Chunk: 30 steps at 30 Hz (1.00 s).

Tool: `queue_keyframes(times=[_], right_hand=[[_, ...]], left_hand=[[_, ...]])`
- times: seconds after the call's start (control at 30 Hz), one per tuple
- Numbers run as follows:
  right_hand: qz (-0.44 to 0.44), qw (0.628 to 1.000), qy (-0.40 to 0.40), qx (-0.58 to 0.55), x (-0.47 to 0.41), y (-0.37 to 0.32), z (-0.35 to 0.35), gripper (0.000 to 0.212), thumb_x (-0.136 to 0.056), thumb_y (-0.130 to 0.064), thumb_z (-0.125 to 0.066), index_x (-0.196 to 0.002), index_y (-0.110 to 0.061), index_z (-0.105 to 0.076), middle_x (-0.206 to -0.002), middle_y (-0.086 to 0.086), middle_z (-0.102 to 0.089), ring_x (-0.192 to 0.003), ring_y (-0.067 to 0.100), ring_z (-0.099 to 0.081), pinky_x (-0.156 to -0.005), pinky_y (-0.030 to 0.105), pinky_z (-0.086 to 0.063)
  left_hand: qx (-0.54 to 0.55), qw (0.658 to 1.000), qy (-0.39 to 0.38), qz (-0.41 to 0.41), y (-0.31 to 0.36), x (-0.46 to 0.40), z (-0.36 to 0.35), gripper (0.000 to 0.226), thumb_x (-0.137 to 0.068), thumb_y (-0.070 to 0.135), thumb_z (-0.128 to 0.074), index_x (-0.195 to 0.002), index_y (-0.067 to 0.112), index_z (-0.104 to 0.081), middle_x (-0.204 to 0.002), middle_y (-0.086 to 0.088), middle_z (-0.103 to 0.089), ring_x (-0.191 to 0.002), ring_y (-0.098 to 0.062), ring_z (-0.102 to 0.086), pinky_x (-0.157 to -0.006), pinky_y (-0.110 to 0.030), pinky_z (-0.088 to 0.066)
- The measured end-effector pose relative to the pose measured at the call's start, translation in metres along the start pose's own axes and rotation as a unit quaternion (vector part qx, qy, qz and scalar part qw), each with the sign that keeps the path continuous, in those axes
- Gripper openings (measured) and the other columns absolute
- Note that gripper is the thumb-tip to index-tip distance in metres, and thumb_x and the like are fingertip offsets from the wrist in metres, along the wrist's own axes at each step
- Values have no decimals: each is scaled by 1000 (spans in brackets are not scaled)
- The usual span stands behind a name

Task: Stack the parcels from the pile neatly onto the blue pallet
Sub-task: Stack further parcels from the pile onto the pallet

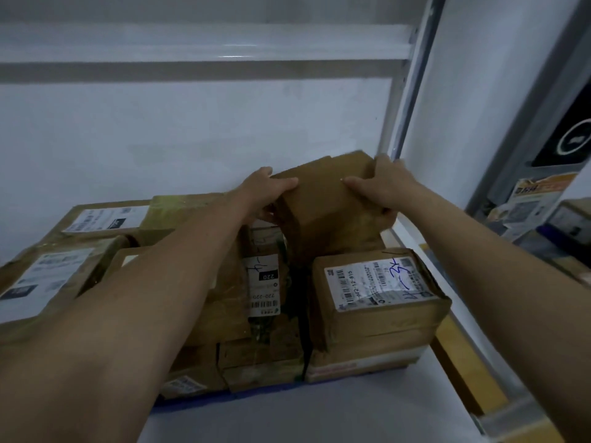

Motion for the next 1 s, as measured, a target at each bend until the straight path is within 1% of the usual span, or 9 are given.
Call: queue_keyframes(times=[0.13, 0.27, 0.33, 0.4, 0.5, 0.67, 0.77, 0.87, 1.0], right_hand=[[9, 997, 59, -39, -14, -13, 9, 77, -83, -52, -61, -140, -11, -30, -144, 19, -26, -133, 39, -26, -104, 48, -33], [5, 987, 8, -160, -24, -17, -11, 80, -80, -44, -65, -142, -11, -27, -142, 16, -33, -127, 35, -39, -100, 43, -43], [19, 983, -13, -184, -23, -18, -21, 80, -80, -41, -66, -143, -12, -25, -142, 15, -37, -123, 32, -44, -90, 35, -44], [32, 983, -18, -181, -24, -17, -23, 78, -81, -40, -67, -142, -11, -27, -140, 13, -41, -121, 29, -46, -82, 32, -41], [30, 979, -24, -201, -23, -11, -21, 70, -84, -39, -66, -138, -8, -34, -135, 12, -46, -108, 22, -48, -78, 30, -39], [29, 976, -27, -213, -18, -3, -12, 31, -89, -37, -60, -107, -14, -50, -81, -4, -51, -67, 7, -49, -56, 20, -42], [15, 979, -8, -203, -16, 10, -2, 34, -88, -38, -58, -104, -7, -54, -93, 6, -60, -79, 18, -58, -72, 33, -52], [-8, 978, -13, -208, -13, 24, -2, 45, -90, -39, -57, -113, -1, -58, -107, 12, -63, -93, 25, -62, -88, 38, -53], [-24, 972, -30, -230, -9, 35, -8, 44, -90, -40, -58, -112, -2, -59, -107, 13, -64, -87, 23, -63, -80, 34, -53]], left_hand=[[26, 999, 35, 10, 1, 2, 9, 56, -81, 39, -74, -116, -1, -55, -107, -16, -65, -91, -30, -68, -75, -47, -59], [28, 999, 7, 32, -4, 6, -7, 42, -81, 41, -73, -97, 5, -58, -101, -13, -62, -75, -24, -69, -66, -42, -61], [-66, 997, 14, 41, -7, 7, -12, 46, -81, 52, -67, -91, 9, -57, -97, -8, -57, -79, -21, -62, -62, -35, -59], [-133, 990, 27, 39, -7, 8, -11, 55, -80, 64, -60, -97, 11, -57, -103, -4, -58, -85, -18, -56, -64, -30, -55], [-72, 995, 5, 68, -15, 5, -18, 77, -79, 67, -58, -128, 9, -49, -125, -9, -52, -105, -28, -54, -79, -39, -53], [17, 993, -84, 81, -11, 6, -54, 61, -83, 62, -58, -123, 16, -54, -120, -11, -61, -107, -32, -59, -93, -51, -49], [-7, 993, -104, 62, 0, 9, -64, 50, -82, 66, -56, -106, 22, -57, -107, -7, -63, -97, -30, -60, -79, -46, -54], [-18, 992, -104, 64, 2, 13, -69, 59, -81, 68, -55, -114, 19, -54, -106, -6, -60, -95, -29, -60, -77, -45, -55], [-18, 993, -96, 68, -2, 12, -74, 73, -83, 67, -52, -133, 15, -47, -117, -9, -58, -101, -31, -59, -84, -50, -53]])
Point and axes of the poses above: each hand's wrist, its own x-axis away from the middle knuckle, its own z-axis out of the back of the hand, y = z × x, the point moved 8 cm from there along -x, towards the middle knuckle
